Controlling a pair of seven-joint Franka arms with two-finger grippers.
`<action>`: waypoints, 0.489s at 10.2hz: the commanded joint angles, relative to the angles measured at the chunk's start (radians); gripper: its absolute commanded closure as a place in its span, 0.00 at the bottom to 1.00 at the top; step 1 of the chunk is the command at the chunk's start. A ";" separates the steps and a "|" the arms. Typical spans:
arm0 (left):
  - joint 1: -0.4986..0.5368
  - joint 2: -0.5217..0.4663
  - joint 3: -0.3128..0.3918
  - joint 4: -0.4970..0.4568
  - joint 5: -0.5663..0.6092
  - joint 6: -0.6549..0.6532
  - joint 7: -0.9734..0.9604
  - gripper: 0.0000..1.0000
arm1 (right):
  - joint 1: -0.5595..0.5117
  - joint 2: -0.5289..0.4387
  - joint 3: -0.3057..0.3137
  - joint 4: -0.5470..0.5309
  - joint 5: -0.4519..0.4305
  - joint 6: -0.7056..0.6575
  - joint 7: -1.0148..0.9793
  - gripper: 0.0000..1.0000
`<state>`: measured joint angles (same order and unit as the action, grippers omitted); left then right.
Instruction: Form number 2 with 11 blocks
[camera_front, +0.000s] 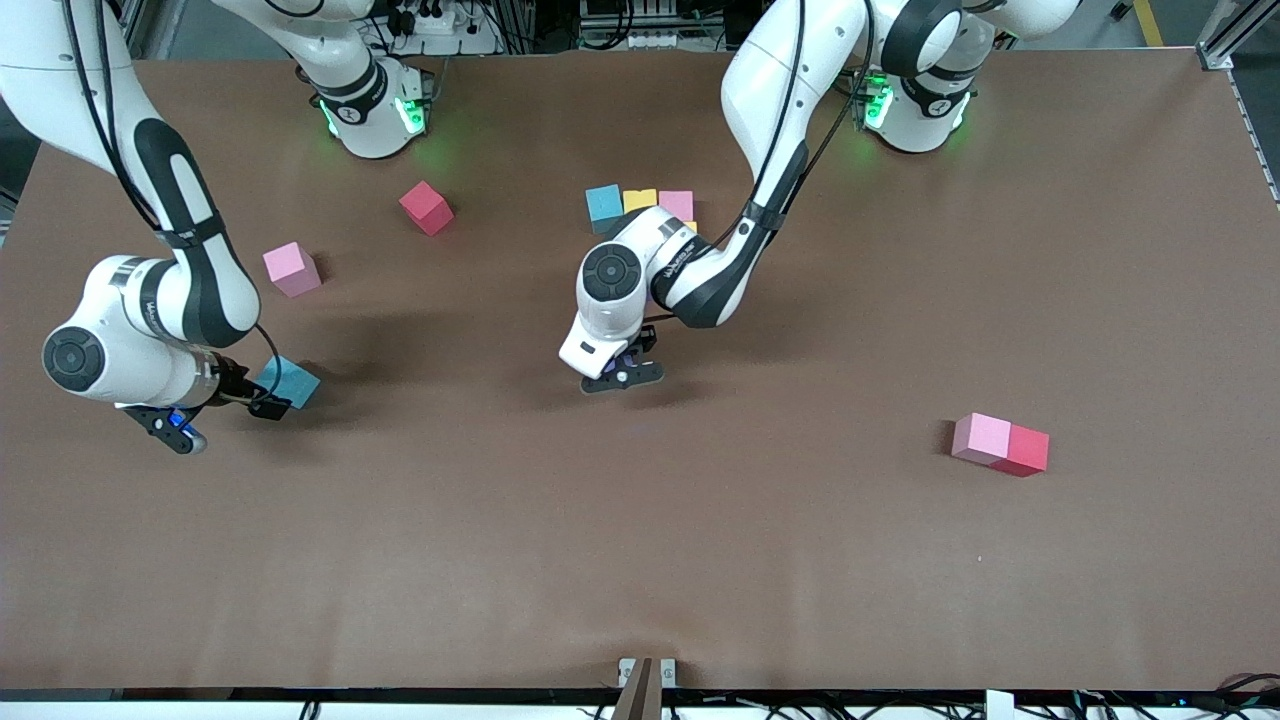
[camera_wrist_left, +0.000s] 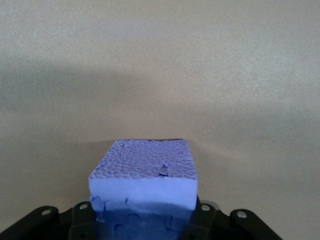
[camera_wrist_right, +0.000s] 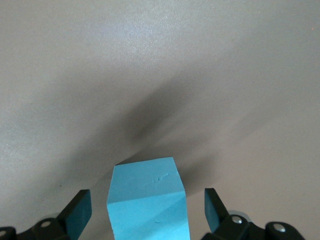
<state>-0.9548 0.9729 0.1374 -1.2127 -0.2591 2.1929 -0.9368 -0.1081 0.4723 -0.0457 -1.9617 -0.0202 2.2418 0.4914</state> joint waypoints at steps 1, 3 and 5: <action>-0.019 0.003 0.024 0.007 -0.028 -0.016 0.006 0.70 | -0.016 0.011 0.015 -0.019 0.003 0.021 -0.013 0.00; -0.019 0.000 0.021 0.007 -0.028 -0.030 0.007 0.70 | -0.018 0.038 0.017 -0.026 0.005 0.030 -0.013 0.00; -0.025 0.001 0.019 0.009 -0.028 -0.032 0.009 0.69 | -0.018 0.038 0.018 -0.043 0.005 0.030 -0.016 0.00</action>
<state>-0.9595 0.9728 0.1373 -1.2116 -0.2592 2.1790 -0.9366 -0.1082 0.5155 -0.0436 -1.9885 -0.0199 2.2614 0.4910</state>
